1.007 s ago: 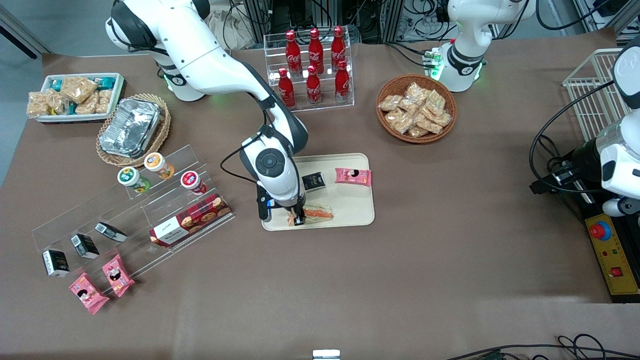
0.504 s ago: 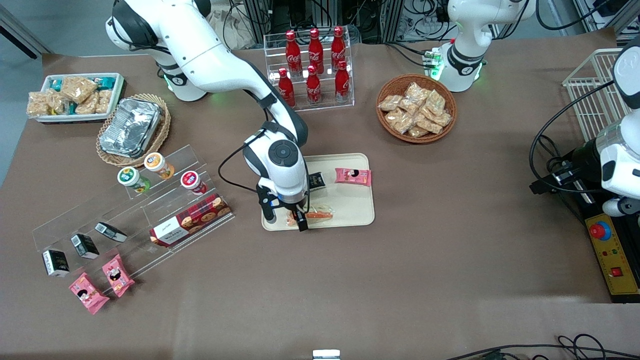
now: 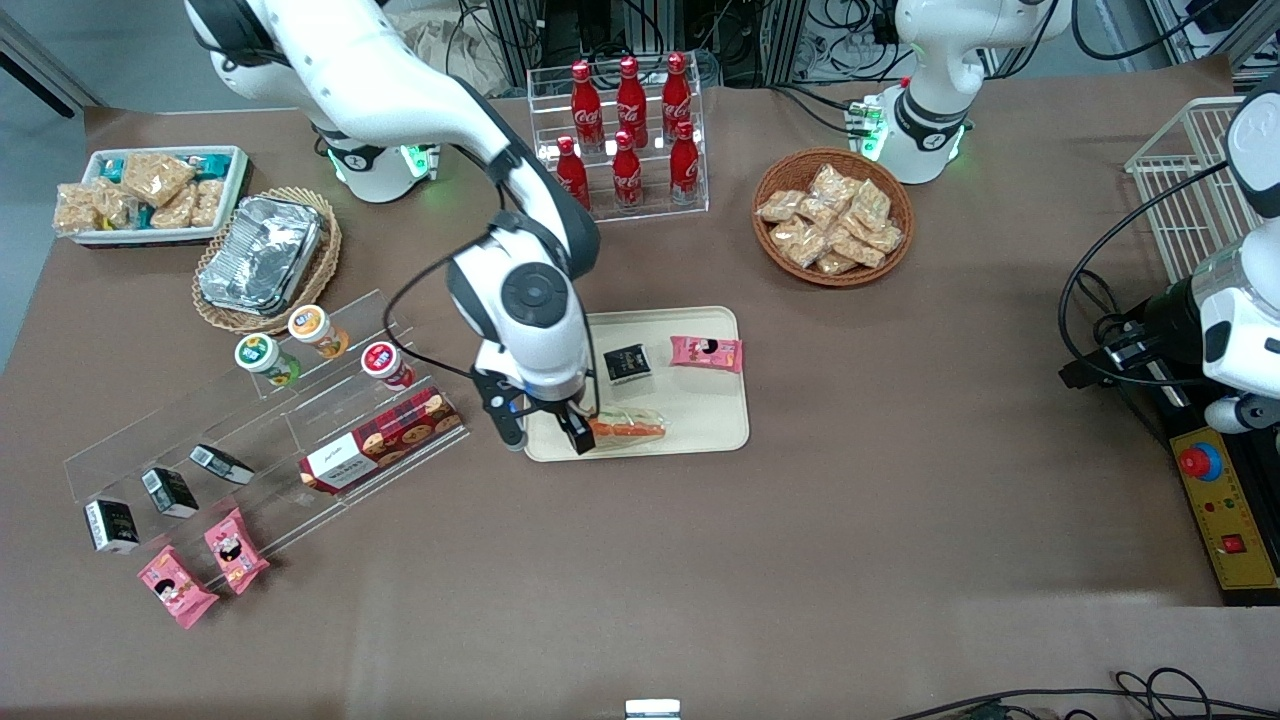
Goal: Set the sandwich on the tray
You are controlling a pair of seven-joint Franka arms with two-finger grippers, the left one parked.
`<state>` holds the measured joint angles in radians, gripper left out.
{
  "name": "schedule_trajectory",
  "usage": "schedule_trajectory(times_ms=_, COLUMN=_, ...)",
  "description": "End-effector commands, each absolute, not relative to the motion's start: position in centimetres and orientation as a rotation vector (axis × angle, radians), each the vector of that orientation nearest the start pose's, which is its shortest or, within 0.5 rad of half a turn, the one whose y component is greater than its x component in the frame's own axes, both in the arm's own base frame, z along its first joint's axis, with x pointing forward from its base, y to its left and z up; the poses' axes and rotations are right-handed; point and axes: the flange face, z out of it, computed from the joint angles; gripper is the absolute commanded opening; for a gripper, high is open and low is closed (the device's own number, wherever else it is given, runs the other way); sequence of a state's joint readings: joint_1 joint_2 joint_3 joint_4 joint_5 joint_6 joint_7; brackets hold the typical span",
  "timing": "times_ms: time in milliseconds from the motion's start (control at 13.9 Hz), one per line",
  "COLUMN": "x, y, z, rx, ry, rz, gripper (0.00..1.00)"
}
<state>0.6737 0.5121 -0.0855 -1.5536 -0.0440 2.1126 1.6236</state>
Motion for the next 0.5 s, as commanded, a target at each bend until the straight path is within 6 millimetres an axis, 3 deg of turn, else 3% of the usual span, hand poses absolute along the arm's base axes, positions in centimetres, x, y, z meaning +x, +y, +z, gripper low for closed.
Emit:
schedule_trajectory(times_ms=0, x=57.1, y=35.9, z=42.5, rx=-2.866, ry=1.275, rz=-0.100, gripper=1.00)
schedule_trajectory(times_ms=216, x=56.7, y=31.3, z=48.4, rx=-2.985, ry=1.002, rz=-0.088, gripper=1.00)
schedule_trajectory(times_ms=432, x=56.6, y=25.4, z=51.6, rx=-3.068, ry=0.720, rz=-0.085, gripper=1.00)
